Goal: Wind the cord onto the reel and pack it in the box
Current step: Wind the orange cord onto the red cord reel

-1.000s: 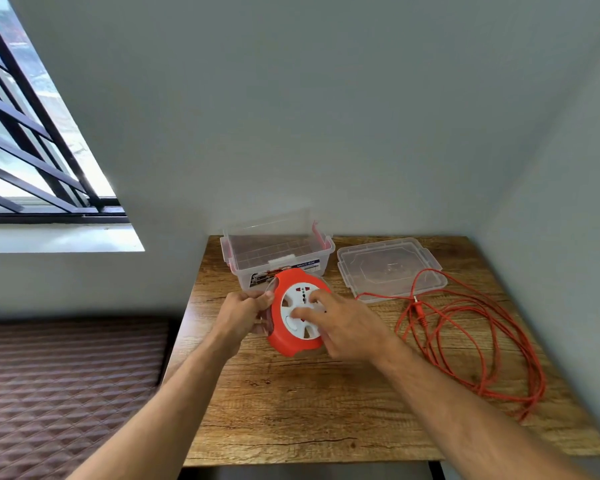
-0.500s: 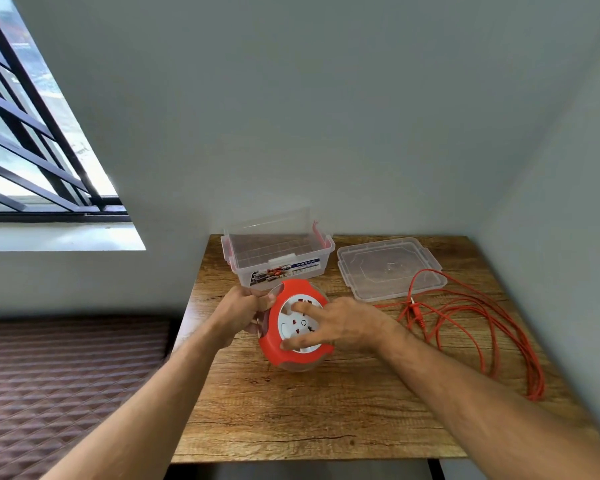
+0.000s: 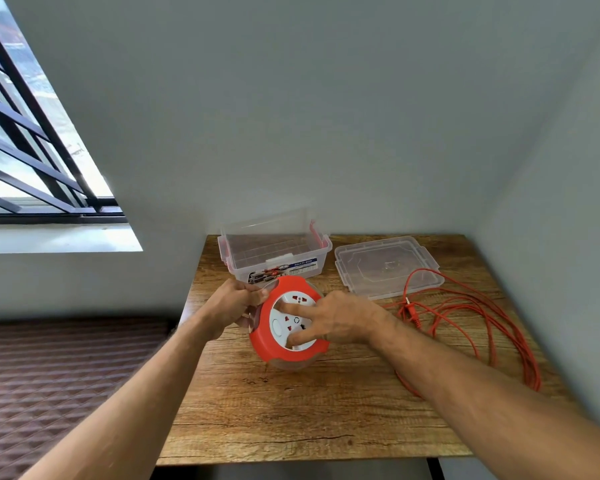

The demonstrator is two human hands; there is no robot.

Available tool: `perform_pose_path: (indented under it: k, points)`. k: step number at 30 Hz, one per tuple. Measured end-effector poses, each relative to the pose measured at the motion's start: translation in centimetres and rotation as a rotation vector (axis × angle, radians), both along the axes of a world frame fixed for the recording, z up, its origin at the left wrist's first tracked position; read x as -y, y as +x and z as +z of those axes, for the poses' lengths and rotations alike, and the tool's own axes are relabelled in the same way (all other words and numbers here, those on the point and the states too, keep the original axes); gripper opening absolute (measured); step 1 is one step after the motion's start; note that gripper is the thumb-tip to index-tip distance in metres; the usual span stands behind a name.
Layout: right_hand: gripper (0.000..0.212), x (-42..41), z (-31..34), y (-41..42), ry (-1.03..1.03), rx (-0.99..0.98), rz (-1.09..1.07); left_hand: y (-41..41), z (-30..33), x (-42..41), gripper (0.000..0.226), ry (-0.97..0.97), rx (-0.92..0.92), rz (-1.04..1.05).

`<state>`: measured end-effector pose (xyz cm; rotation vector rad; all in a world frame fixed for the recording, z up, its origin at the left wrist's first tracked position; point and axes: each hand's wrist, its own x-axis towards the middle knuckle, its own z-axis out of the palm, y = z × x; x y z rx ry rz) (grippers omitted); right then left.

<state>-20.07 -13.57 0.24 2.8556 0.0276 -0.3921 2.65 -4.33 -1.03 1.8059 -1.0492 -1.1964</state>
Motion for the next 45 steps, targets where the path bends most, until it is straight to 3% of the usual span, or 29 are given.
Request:
perform_pose_path:
  k: [7,14,23,27,31,34,38,41,45]
  points:
    - [0.08,-0.3,-0.8,0.0,-0.031,0.137,-0.086,-0.5,-0.2,-0.1,0.024,-0.045,-0.049,0.025]
    - [0.062,-2.1,-2.8,0.5,0.128,0.543,-0.628,-2.2,-1.3,-0.4,0.017,-0.173,-0.186,0.152]
    - [0.072,-4.0,-2.8,2.8,0.803,0.949,-1.512,-4.7,-2.4,-1.2,0.017,-0.328,-0.249,0.152]
    - [0.054,-4.0,-2.5,3.2,1.241,1.081,-1.66,-5.1,-2.5,-1.1,0.018,-0.314,-0.254,0.152]
    - [0.04,-4.6,-2.9,2.8,1.396,1.013,-1.631,-4.6,-2.2,-0.8,0.01,-0.278,-0.127,0.177]
    - [0.034,-4.5,-2.9,2.2,1.254,0.874,-1.497,-4.0,-2.0,-0.9,0.012,-0.246,-0.105,0.26]
    - [0.044,-3.6,-2.3,1.2,0.597,0.745,-1.242,-3.6,-2.1,-0.8,0.019,-0.195,-0.136,0.318]
    - [0.049,-3.0,-2.1,0.8,0.556,0.756,-1.212,-3.9,-1.8,-0.7,0.016,-0.211,-0.225,0.334]
    - [0.072,-3.1,-1.9,0.5,0.428,0.709,-1.128,-4.2,-1.8,-0.7,0.018,-0.237,-0.227,0.321]
